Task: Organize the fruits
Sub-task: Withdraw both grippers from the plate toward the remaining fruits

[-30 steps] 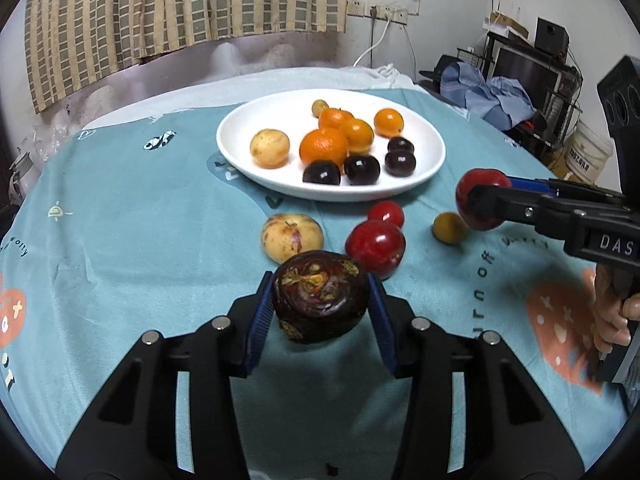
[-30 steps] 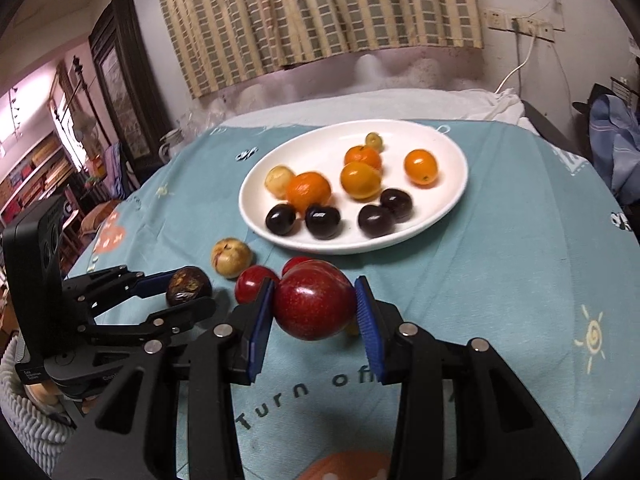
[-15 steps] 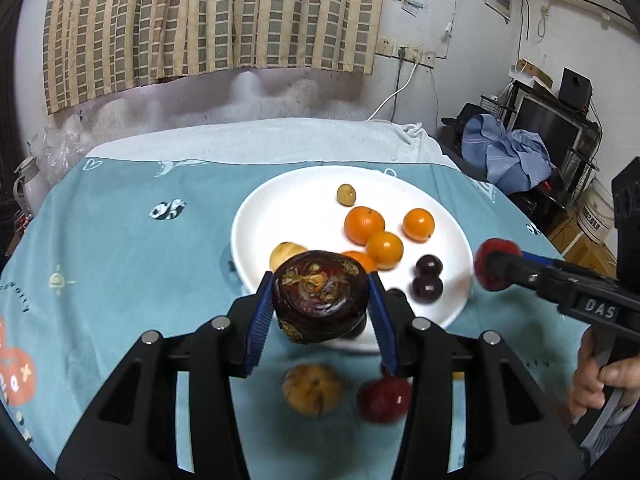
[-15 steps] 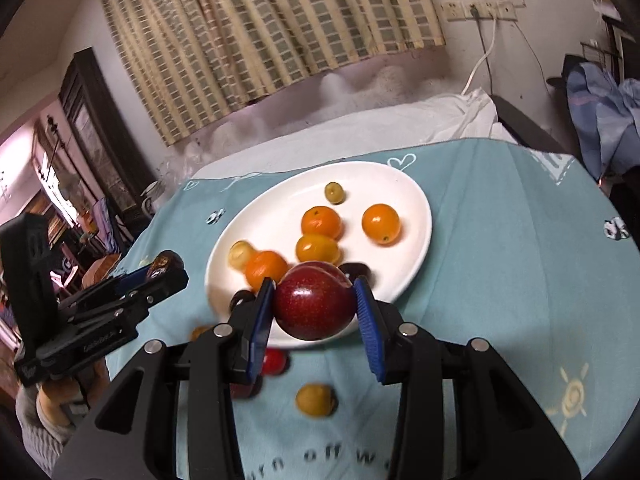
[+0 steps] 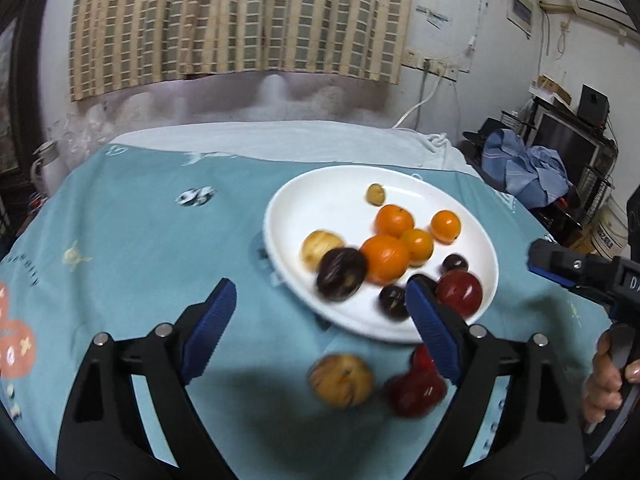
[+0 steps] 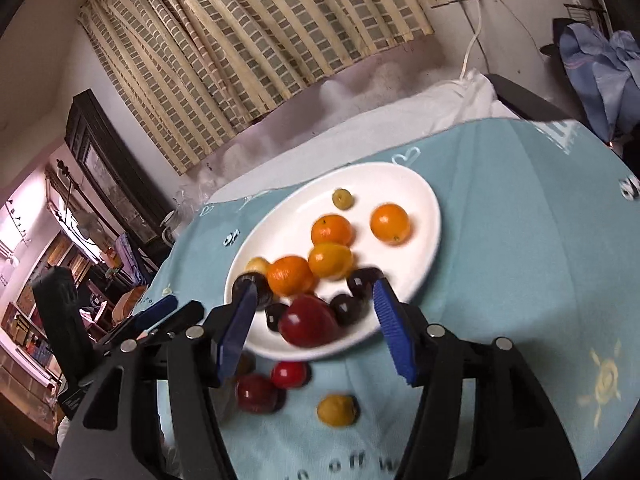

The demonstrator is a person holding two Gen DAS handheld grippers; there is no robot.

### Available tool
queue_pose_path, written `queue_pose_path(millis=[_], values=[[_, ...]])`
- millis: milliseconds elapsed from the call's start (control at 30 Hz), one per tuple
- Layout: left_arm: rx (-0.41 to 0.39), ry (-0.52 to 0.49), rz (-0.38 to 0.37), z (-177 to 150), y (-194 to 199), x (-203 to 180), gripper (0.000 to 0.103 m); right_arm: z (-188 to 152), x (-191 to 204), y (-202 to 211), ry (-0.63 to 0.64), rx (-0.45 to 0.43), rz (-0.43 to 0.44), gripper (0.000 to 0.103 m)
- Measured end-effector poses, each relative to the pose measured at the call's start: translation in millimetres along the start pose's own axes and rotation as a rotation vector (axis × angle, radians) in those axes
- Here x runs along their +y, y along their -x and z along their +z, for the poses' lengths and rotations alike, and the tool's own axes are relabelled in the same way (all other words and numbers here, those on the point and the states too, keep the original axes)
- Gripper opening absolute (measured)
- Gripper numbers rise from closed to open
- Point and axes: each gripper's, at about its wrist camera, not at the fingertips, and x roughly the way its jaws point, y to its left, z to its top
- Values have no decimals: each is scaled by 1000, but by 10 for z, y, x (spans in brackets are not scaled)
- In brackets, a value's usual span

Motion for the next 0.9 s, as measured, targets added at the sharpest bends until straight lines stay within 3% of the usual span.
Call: queue_pose_path(millis=[167,333,633,900], values=[[10,-16,51,-311,214,46,91,-293,2,101,-8,50,-26,62],[27,-78,101,-541,281,-7,94,-445,228,107,150,43,-103,62],[69,-178,124,-598,136,-158,96,-504,201,-33,201,75,-164,62],[107,-177,136,-530,-36,-159,96,-624,283,-144,281,111,-201,61]])
